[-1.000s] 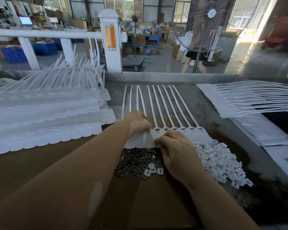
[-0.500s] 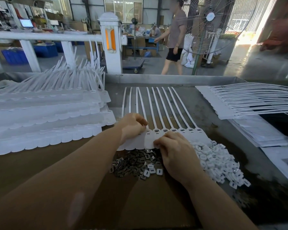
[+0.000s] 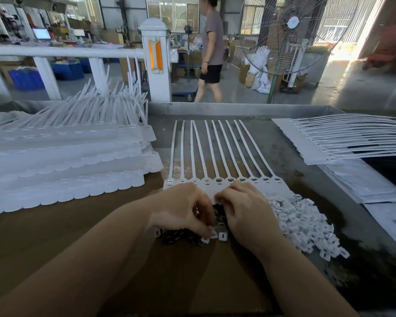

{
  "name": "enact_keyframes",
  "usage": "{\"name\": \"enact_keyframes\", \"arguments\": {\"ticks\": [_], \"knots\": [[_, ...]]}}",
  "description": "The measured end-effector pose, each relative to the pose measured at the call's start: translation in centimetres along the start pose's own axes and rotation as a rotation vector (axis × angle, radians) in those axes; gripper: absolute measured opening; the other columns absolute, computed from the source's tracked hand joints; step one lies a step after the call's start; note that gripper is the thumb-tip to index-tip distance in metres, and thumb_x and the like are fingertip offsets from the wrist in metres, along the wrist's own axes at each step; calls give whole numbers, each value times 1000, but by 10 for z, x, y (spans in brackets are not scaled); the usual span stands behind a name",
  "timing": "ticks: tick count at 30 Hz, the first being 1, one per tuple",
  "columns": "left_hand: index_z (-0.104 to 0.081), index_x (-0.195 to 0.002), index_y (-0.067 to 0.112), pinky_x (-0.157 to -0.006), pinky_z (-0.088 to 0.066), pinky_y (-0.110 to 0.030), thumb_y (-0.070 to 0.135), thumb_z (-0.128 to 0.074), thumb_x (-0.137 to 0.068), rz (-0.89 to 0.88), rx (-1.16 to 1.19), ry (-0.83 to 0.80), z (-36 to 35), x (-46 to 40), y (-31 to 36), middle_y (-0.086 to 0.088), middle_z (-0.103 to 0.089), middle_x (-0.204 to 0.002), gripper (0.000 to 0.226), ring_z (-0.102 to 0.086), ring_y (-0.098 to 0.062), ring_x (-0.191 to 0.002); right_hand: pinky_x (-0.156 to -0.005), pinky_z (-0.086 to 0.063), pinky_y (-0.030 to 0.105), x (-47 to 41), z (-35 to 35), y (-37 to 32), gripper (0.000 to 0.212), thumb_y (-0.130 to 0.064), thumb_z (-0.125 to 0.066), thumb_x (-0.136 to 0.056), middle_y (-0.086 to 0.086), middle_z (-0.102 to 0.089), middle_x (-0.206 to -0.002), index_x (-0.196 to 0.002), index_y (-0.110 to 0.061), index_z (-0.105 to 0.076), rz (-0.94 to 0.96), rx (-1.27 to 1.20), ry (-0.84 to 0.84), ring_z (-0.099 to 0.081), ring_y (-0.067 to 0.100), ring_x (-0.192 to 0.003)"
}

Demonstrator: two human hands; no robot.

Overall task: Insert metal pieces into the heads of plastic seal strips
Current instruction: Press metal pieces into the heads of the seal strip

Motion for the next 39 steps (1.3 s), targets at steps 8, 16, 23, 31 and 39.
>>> {"name": "enact_keyframes", "arguments": {"ticks": [8,16,23,31,39], "knots": [[-74,-90,27,-68,-39,-1,26,-67,-85,-2,77,125,4,-6,-5,20,-68,-81,9,-58,10,-79,-84,-44,35,0,1,0,19,-9,-53,-88,1,-63,-95,-97,-12,-70,1,-18,20,-53,19,-94],[-73,-73,24,-60,-43,-5,17,-77,-76,129,359,566,29,-32,-22,14,-68,-71,8,-62,4,-71,-84,-44,34,0,1,-5,22,-8,-54,-89,-1,-64,-95,-102,-13,-71,38,-21,13,-54,18,-93],[-75,-93,10,-79,-50,-28,16,-67,-86,233,278,542,24,-61,-26,4,-66,-81,11,-62,-14,-86,-77,-47,38,0,0,-6,17,-5,-58,-85,0,-63,-88,-94,-12,-71,52,-9,38,-55,22,-86],[-76,-89,11,-83,-52,-32,14,-68,-84,209,171,492,22,-70,-20,-3,-72,-90,10,-64,-16,-87,-74,-48,37,0,0,-5,17,-5,-59,-83,0,-62,-85,-91,-14,-71,57,-20,46,-55,21,-83],[-76,-79,13,-75,-52,-27,9,-72,-77,256,178,451,26,-75,-20,-2,-71,-84,5,-63,-14,-82,-78,-47,38,-1,-1,-4,19,-8,-56,-86,0,-62,-90,-97,-14,-71,45,-21,30,-53,21,-88]]}}
Point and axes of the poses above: each hand's wrist, its own x-axis away from the middle knuckle, its own z-axis out of the back of the hand, y = z × x, the point moved 3 cm from there along -x, towards the middle knuckle
